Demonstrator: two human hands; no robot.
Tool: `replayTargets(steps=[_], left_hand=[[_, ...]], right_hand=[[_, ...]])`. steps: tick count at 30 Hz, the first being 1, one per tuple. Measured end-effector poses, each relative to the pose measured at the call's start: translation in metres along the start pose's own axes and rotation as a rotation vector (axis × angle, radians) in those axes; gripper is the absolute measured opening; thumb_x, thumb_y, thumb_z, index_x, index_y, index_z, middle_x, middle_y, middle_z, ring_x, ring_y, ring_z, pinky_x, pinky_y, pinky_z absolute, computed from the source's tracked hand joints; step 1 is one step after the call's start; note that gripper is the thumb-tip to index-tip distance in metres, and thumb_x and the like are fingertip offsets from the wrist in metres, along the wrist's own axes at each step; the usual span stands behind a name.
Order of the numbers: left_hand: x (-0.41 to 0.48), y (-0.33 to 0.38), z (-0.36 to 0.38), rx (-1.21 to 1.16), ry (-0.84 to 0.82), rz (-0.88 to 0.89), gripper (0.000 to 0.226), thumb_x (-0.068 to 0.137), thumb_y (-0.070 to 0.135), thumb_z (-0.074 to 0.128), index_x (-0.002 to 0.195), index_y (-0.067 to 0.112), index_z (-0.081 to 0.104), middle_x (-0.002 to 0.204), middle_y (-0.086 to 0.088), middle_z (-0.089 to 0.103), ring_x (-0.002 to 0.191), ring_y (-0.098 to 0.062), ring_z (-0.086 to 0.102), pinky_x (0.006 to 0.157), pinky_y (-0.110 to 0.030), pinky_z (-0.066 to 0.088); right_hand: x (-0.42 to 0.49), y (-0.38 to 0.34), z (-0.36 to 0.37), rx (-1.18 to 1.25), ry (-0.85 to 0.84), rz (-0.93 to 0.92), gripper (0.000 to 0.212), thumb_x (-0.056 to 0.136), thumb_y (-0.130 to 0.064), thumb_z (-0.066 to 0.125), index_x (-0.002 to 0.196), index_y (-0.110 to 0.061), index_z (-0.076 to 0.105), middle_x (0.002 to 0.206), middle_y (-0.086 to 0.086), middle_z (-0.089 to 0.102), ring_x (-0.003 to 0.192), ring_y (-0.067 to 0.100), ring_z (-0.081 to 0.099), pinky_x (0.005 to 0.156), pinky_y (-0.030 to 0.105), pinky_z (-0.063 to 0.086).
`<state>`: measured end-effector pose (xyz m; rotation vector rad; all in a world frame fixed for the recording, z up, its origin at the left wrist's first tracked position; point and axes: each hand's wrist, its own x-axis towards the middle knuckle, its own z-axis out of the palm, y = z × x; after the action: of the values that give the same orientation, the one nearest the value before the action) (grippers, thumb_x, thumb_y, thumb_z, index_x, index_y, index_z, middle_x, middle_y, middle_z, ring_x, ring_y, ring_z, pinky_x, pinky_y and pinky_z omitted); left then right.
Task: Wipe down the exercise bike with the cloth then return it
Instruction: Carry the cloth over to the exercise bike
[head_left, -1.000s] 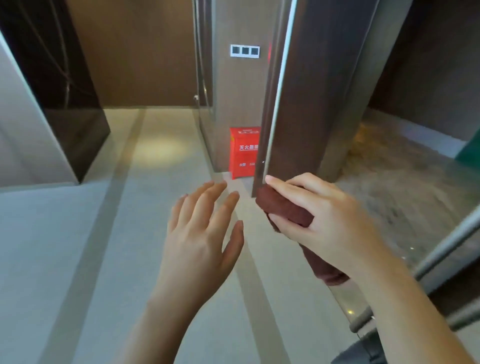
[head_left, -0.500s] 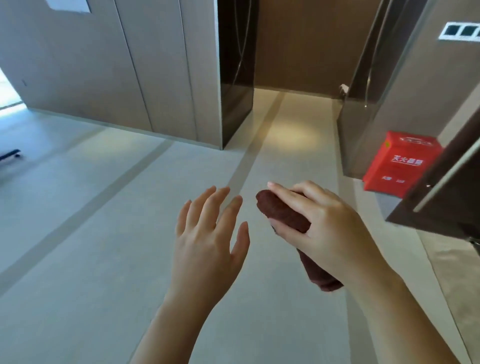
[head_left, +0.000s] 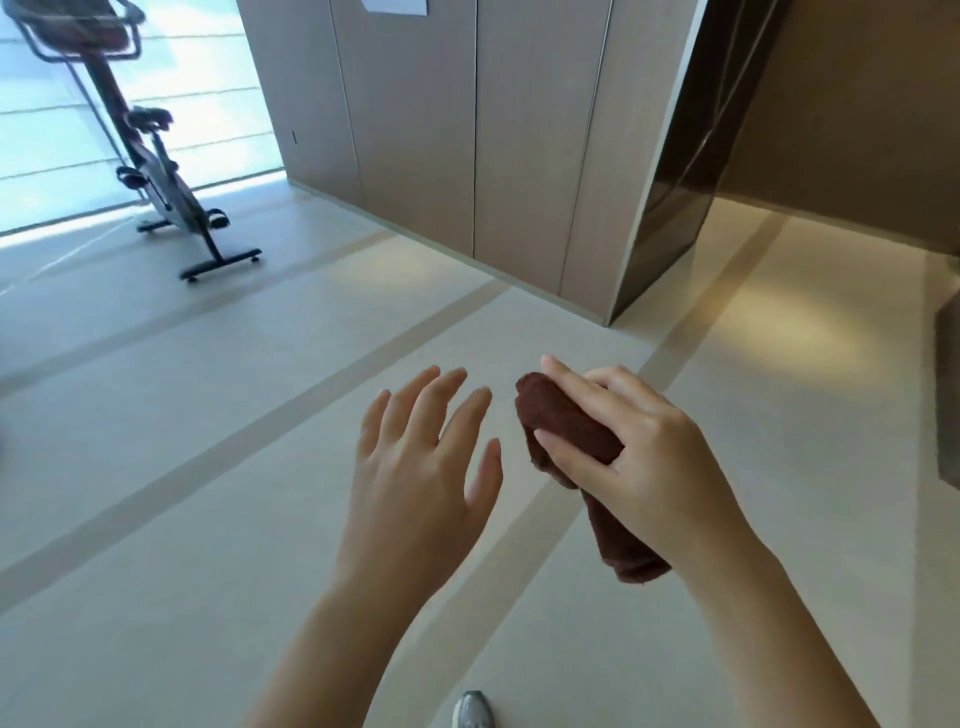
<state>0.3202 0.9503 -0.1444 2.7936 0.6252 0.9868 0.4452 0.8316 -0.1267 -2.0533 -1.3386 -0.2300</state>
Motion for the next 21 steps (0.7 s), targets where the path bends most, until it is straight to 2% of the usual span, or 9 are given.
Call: replayTargets(steps=[5, 10, 13, 16, 21], left_hand=[[0.081, -0.058, 0.026, 0.037, 0.020, -0.130, 0.033, 0.083, 0.020, 0.061, 0.113, 0.007, 0.061, 0.119, -0.014, 0.060, 0.117, -0.033, 0.052, 0.098, -0.053, 0.038], [0.126, -0.127, 0.044, 0.077, 0.032, -0.253, 0.034, 0.080, 0.017, 0.063, 0.113, 0.006, 0.061, 0.120, -0.015, 0.059, 0.120, -0.033, 0.050, 0.099, -0.053, 0.037], [0.149, -0.172, 0.056, 0.090, 0.048, -0.317, 0.035, 0.079, 0.016, 0.065, 0.112, 0.006, 0.061, 0.121, -0.015, 0.059, 0.120, -0.033, 0.050, 0.098, -0.055, 0.038], [0.171, -0.222, 0.068, 0.097, 0.065, -0.352, 0.035, 0.079, 0.016, 0.066, 0.113, 0.007, 0.061, 0.121, -0.014, 0.060, 0.119, -0.033, 0.050, 0.099, -0.054, 0.035], [0.208, -0.326, 0.083, 0.104, 0.099, -0.393, 0.034, 0.081, 0.017, 0.066, 0.113, 0.008, 0.060, 0.120, -0.014, 0.060, 0.118, -0.033, 0.051, 0.098, -0.053, 0.035]], right_hand=[[0.112, 0.019, 0.043, 0.072, -0.022, -0.054, 0.051, 0.084, -0.044, 0.055, 0.131, -0.026, 0.047, 0.098, 0.001, 0.062, 0.084, 0.021, 0.059, 0.073, 0.033, 0.053], [0.198, 0.021, 0.095, 0.156, -0.062, -0.098, 0.050, 0.083, -0.040, 0.060, 0.130, -0.027, 0.048, 0.100, 0.001, 0.061, 0.086, 0.022, 0.058, 0.076, 0.036, 0.053], [0.244, 0.016, 0.133, 0.174, -0.133, -0.130, 0.051, 0.082, -0.046, 0.056, 0.130, -0.030, 0.047, 0.103, -0.001, 0.061, 0.088, 0.020, 0.058, 0.077, 0.033, 0.053], [0.289, 0.009, 0.174, 0.178, -0.169, -0.159, 0.053, 0.080, -0.050, 0.051, 0.129, -0.031, 0.047, 0.105, -0.003, 0.061, 0.088, 0.017, 0.058, 0.076, 0.030, 0.052], [0.376, -0.016, 0.252, 0.206, -0.222, -0.193, 0.049, 0.080, -0.045, 0.055, 0.126, -0.030, 0.051, 0.106, -0.004, 0.061, 0.089, 0.018, 0.058, 0.077, 0.034, 0.053]])
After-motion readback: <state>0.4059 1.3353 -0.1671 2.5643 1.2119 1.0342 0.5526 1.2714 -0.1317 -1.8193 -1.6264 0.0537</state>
